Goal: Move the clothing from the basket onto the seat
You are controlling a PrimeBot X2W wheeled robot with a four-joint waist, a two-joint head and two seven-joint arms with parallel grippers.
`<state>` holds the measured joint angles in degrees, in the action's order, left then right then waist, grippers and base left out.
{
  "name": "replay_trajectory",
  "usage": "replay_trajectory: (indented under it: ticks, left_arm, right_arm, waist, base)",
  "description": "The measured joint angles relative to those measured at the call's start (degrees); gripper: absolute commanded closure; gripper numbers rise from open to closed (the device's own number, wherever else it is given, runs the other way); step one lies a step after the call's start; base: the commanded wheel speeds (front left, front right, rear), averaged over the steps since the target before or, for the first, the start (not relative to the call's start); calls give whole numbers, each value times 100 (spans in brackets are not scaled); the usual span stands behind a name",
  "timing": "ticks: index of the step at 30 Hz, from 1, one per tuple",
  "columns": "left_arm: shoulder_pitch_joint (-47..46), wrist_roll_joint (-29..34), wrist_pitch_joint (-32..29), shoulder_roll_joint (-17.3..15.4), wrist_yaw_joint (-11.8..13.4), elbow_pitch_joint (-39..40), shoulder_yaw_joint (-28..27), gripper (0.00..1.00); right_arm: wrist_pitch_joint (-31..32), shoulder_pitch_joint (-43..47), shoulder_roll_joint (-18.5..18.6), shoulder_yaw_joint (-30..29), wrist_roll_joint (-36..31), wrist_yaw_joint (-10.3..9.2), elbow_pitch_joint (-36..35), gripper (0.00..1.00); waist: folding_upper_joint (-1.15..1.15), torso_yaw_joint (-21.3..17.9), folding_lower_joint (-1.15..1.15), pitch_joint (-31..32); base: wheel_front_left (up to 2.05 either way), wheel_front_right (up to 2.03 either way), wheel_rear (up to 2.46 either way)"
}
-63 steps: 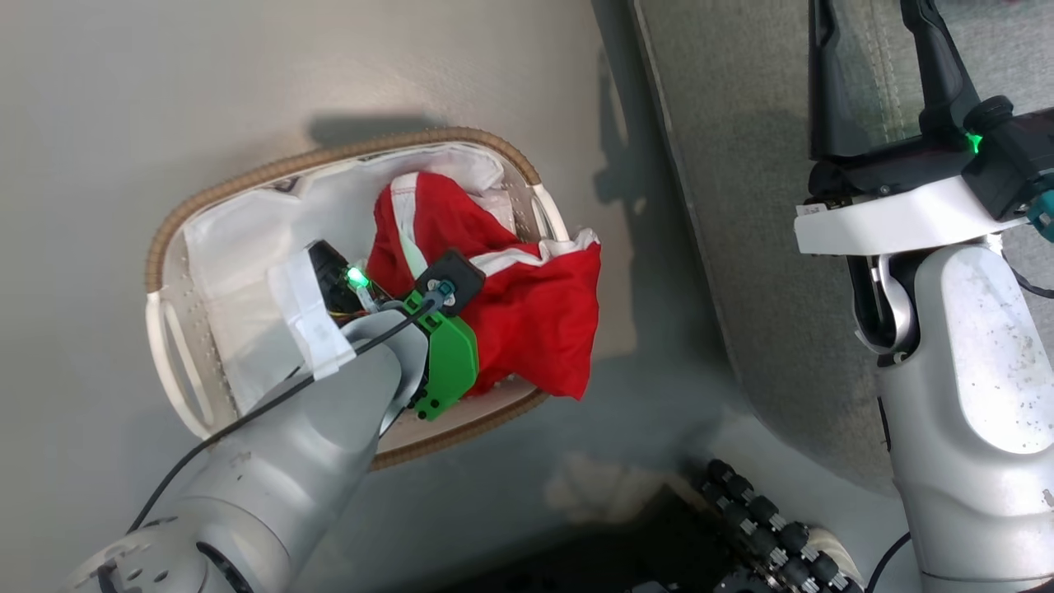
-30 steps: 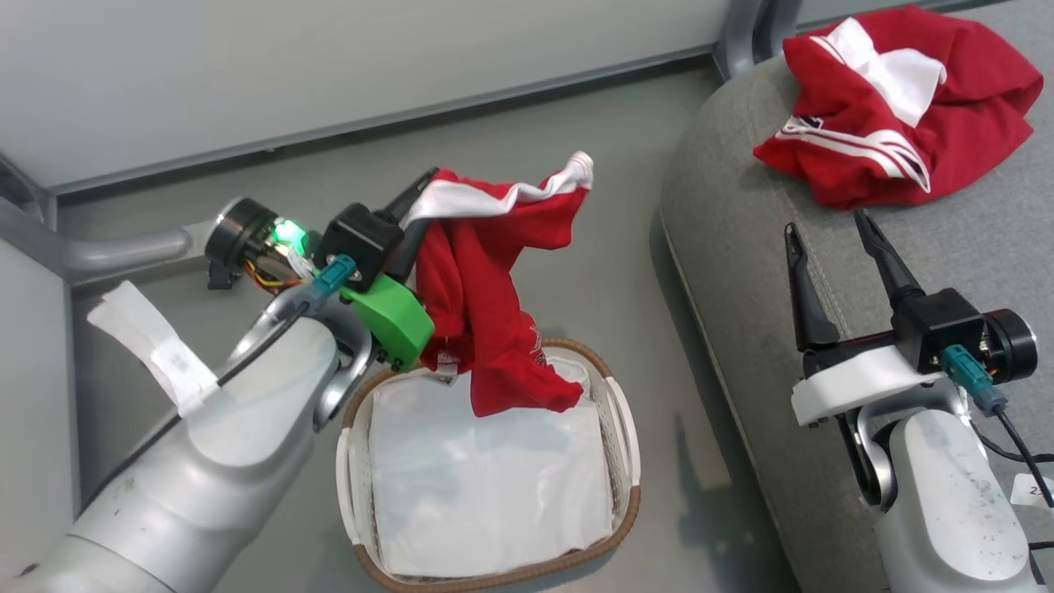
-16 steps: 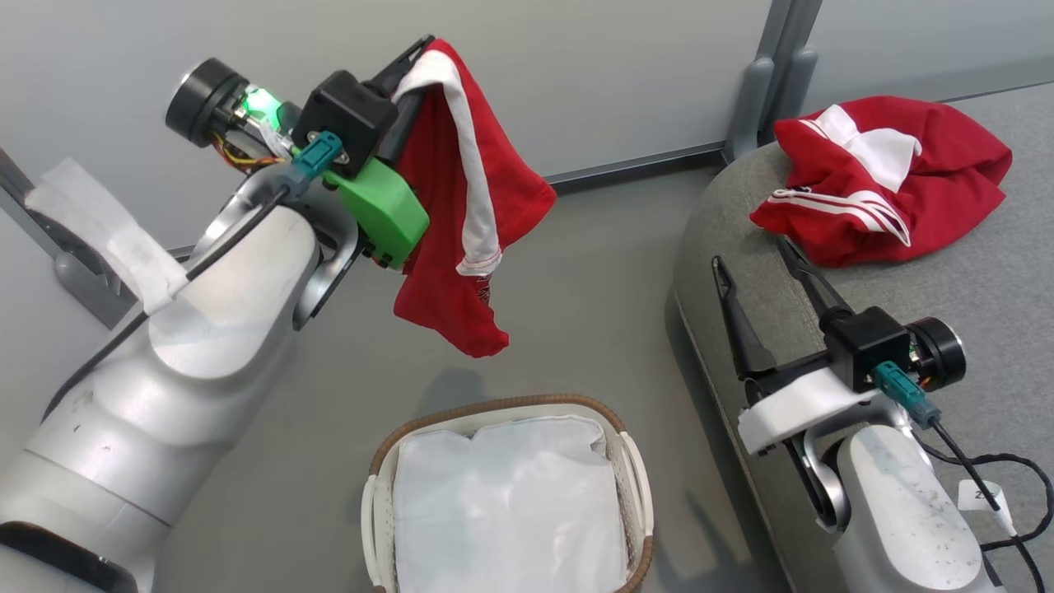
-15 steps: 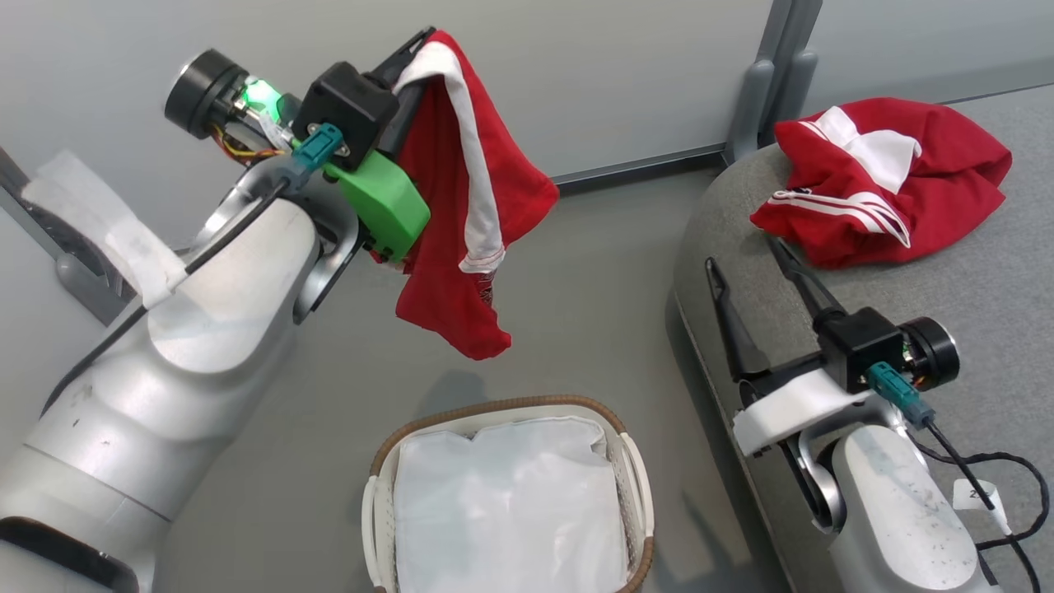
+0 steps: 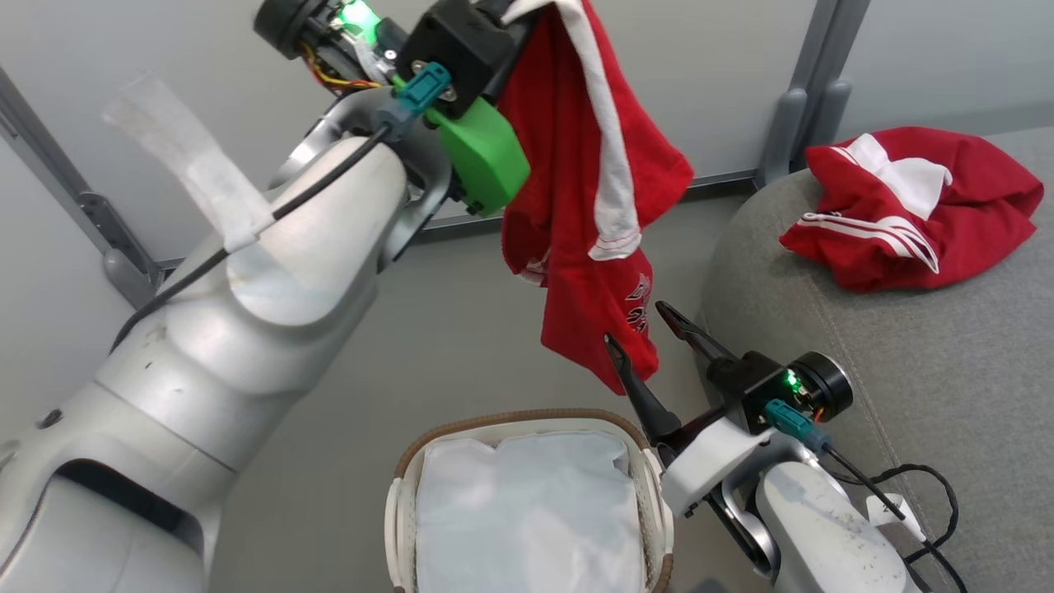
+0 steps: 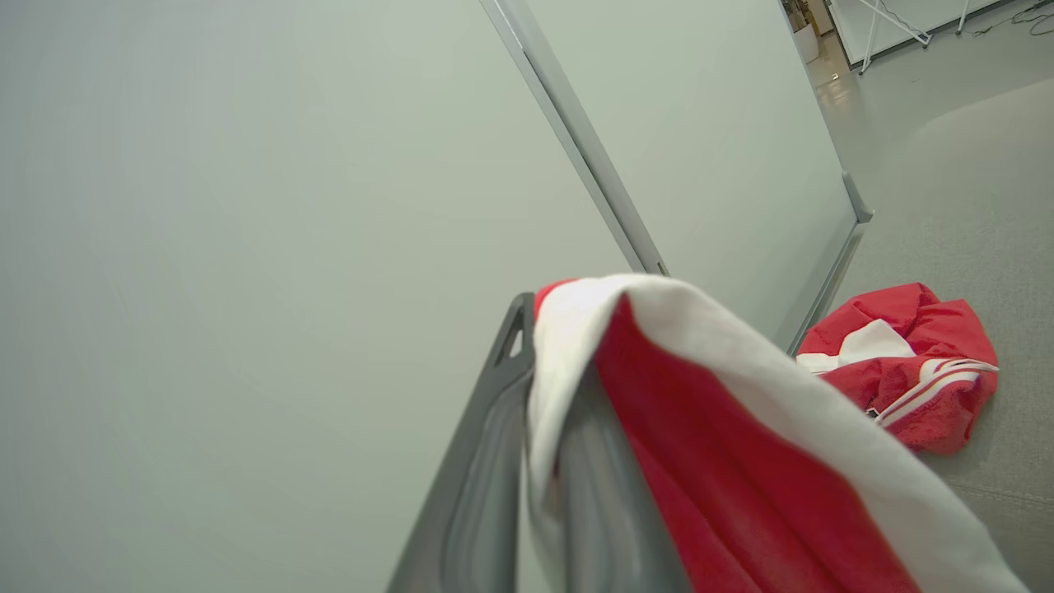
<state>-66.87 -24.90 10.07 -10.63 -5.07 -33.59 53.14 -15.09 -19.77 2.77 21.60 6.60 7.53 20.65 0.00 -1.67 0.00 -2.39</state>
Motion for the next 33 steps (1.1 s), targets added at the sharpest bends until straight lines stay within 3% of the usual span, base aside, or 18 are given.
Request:
replay_trajectory:
  ticks: [6, 14, 15, 17, 28, 30, 32, 33]
  left_arm:
    - [-223, -37, -68, 453, -82, -15, 179, 100]
    - [-436, -226, -84, 675, -98, -9, 269, 100]
    - [-436, -282, -84, 687, -98, -10, 269, 100]
    - [-430, -333, -84, 706, -96, -22, 278, 100]
    - [-35, -521, 90, 579, -43, -350, 277, 100]
    - [95, -645, 121, 563, -49, -401, 254, 93]
    - [231, -731, 170, 530, -55, -448, 227, 79]
    - [319, -757, 196, 508, -77, -482, 227, 58]
  right_arm:
    - [0, -341, 1, 182, 60, 0, 573, 0]
    - [0, -753, -2, 208, 54, 0, 1092, 0]
    - [0, -786, -1, 177, 40, 0, 1126, 48]
    - [0, -820, 1, 134, 22, 0, 1157, 100]
    - [0, -754, 0, -153, -3, 0, 1046, 100]
    - [0, -716, -1, -219, 0, 0, 987, 100]
    - [0, -665, -1, -311, 185, 0, 916, 100]
    - [0, -650, 0, -360, 330, 0, 883, 100]
  waist:
    - [0, 274, 0, 85]
    - [0, 605, 0, 176]
    - [0, 632, 0, 186]
    - [0, 667, 0, 203]
    - [0, 533, 0, 210]
    - [0, 492, 0, 211]
    - [0, 455, 0, 212]
    - [0, 435, 0, 212]
  base:
    - [0, 0, 0]
    - [0, 0, 0]
    - [0, 0, 0]
    - [0, 0, 0]
    - [0, 0, 0]
    - [0, 0, 0]
    - [0, 0, 0]
    - [0, 0, 0]
